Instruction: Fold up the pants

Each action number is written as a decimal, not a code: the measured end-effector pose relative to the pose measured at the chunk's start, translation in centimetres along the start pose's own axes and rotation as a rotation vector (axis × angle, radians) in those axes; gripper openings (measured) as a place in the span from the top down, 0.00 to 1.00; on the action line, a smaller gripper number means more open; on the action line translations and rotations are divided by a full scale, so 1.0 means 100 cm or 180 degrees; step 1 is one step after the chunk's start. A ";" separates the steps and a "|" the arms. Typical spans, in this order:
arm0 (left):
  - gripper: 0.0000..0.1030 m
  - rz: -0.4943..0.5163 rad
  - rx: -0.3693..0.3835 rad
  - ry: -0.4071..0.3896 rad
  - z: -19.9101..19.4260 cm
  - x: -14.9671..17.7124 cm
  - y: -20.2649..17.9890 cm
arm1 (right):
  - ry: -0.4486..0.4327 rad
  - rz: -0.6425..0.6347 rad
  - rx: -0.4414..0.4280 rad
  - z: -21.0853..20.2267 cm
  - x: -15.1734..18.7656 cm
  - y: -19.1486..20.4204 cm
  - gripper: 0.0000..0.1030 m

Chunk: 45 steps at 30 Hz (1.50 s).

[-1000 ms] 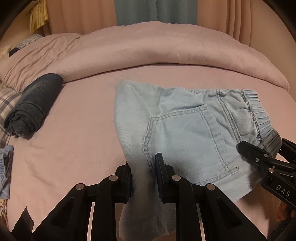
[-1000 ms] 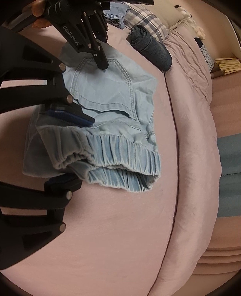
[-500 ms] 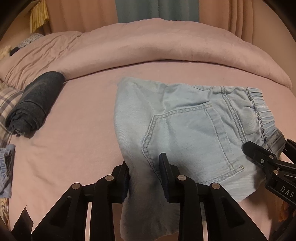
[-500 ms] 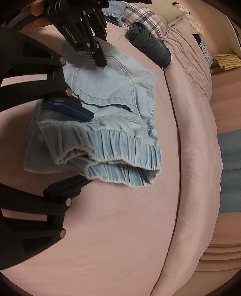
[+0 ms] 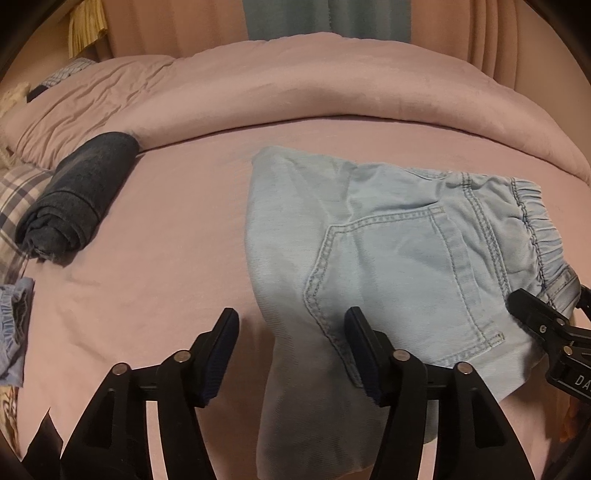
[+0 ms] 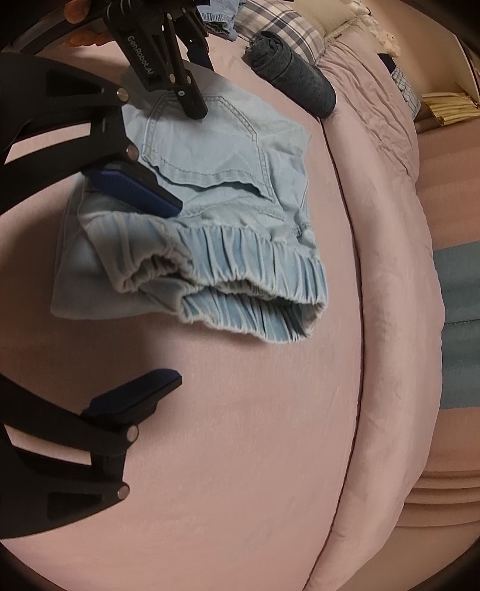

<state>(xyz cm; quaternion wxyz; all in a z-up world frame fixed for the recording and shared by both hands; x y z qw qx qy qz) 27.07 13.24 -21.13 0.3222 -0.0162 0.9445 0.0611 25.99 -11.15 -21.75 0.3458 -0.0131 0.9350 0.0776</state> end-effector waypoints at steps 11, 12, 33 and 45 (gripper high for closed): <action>0.15 -0.0137 -0.0083 0.0054 0.003 -0.001 0.017 | 0.0032 0.0106 0.0057 -0.007 0.002 -0.012 0.11; 0.14 -0.0164 -0.0103 0.0062 0.002 -0.001 0.018 | 0.0036 0.0125 0.0049 -0.008 0.003 -0.013 0.11; 0.07 -0.0686 -0.0177 -0.0093 -0.080 0.011 0.045 | -0.0132 0.0329 -0.0030 -0.067 -0.006 -0.025 0.09; 0.06 -0.0520 -0.0015 -0.0284 -0.164 0.026 0.025 | -0.0376 0.0008 -0.0040 -0.159 -0.001 0.000 0.07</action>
Point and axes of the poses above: each gripper's, at about its wrist camera, not at the fingertips, and z roughly the way its jaws point, y to its left, x to its underside, the point moved 6 cm from there along z, roughly the way its jaws point, and after that the axes turned 3 degrees about -y, right-handed, at the moved point
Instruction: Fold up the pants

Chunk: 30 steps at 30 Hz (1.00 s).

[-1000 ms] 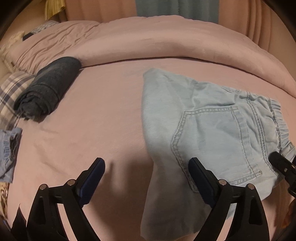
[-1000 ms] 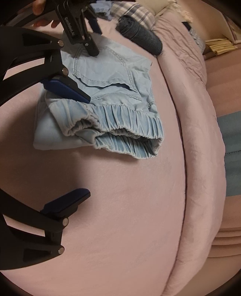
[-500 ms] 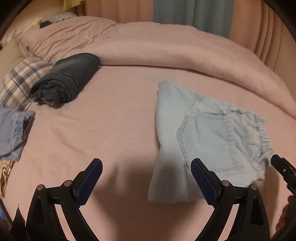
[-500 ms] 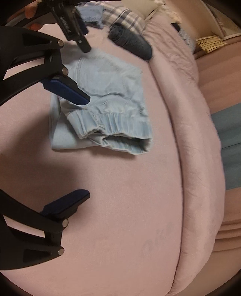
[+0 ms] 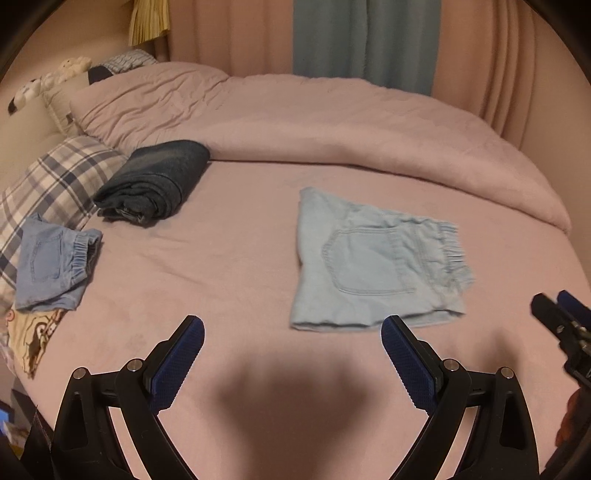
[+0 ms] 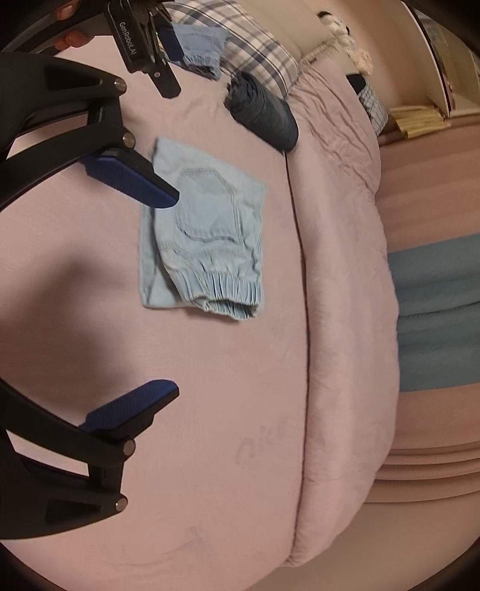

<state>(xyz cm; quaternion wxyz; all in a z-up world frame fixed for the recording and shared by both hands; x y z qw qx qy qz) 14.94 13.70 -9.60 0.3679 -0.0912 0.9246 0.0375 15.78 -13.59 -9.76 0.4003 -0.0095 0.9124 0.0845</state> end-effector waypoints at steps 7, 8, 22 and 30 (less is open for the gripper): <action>0.04 0.0053 0.0095 -0.0071 -0.041 0.006 -0.011 | -0.0124 -0.0167 -0.0033 -0.049 0.000 0.016 0.06; 0.04 0.0059 0.0100 -0.0084 -0.045 0.007 -0.013 | -0.0150 -0.0189 -0.0045 -0.056 0.000 0.018 0.06; 0.04 0.0354 -0.0039 -0.0184 -0.073 0.014 -0.030 | -0.0311 -0.0302 -0.0060 -0.099 0.000 0.036 0.05; 0.04 0.0408 -0.0069 -0.0195 -0.075 0.014 -0.035 | -0.0308 -0.0300 -0.0042 -0.101 0.001 0.036 0.05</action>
Point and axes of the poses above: each gripper's, at about its wrist camera, not at the fingertips, and z roughly the way its jaws point, y to its left, x to its underside, the point moved 6 cm from there along z, roughly the way its jaws point, and after that the axes turned 3 degrees about -y, right-handed, at the moved point
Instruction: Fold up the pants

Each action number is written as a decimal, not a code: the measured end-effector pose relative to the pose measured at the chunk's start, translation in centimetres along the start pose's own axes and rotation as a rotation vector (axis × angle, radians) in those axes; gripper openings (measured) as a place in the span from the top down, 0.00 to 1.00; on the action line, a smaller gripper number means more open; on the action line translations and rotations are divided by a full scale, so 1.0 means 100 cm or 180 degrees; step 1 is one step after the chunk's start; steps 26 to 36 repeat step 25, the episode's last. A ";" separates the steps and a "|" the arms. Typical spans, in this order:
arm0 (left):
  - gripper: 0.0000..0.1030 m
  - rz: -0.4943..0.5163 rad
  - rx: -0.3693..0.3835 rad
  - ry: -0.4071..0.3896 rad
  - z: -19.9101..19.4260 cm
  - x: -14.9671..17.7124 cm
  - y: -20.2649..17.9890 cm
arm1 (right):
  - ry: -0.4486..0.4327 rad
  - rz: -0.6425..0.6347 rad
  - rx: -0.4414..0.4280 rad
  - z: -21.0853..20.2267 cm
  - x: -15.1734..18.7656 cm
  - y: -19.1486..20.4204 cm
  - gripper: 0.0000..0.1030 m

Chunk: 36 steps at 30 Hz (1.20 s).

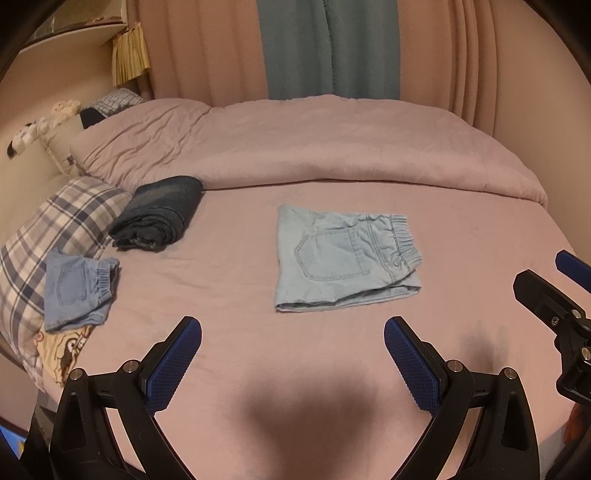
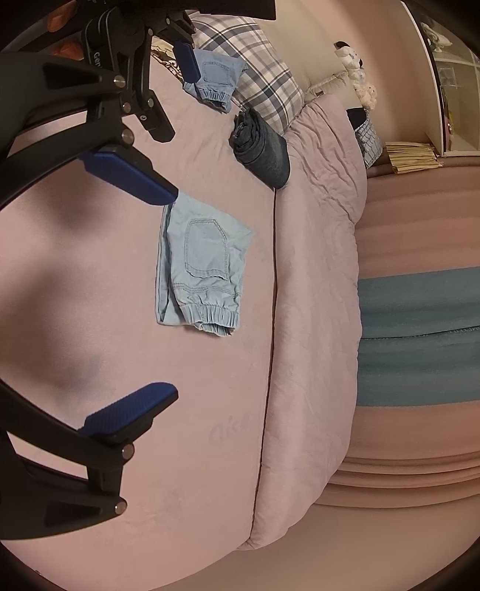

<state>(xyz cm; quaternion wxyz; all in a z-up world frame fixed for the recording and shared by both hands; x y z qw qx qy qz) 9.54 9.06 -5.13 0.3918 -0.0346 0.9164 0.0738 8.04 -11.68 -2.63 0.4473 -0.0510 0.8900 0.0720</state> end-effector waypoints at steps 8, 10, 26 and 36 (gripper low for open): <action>0.04 0.0041 -0.0024 -0.0032 -0.001 -0.003 -0.003 | -0.0011 -0.0007 0.0001 -0.002 -0.001 0.000 0.05; 0.04 0.0048 -0.0040 -0.0036 -0.001 -0.004 -0.003 | -0.0016 -0.0014 -0.0002 -0.001 -0.002 -0.001 0.05; 0.04 0.0034 -0.0036 -0.0060 -0.001 -0.007 -0.005 | -0.0032 -0.0009 0.0003 -0.004 -0.004 0.001 0.05; 0.04 0.0034 -0.0036 -0.0060 -0.001 -0.007 -0.005 | -0.0032 -0.0009 0.0003 -0.004 -0.004 0.001 0.05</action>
Point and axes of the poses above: each gripper's, at about its wrist camera, not at the fingertips, and z roughly the way its jaws point, y to its left, x to its underside, the point moved 6 cm from there along z, roughly the way its jaws point, and after that the axes turned 3 degrees about -y, right-handed, at the moved point
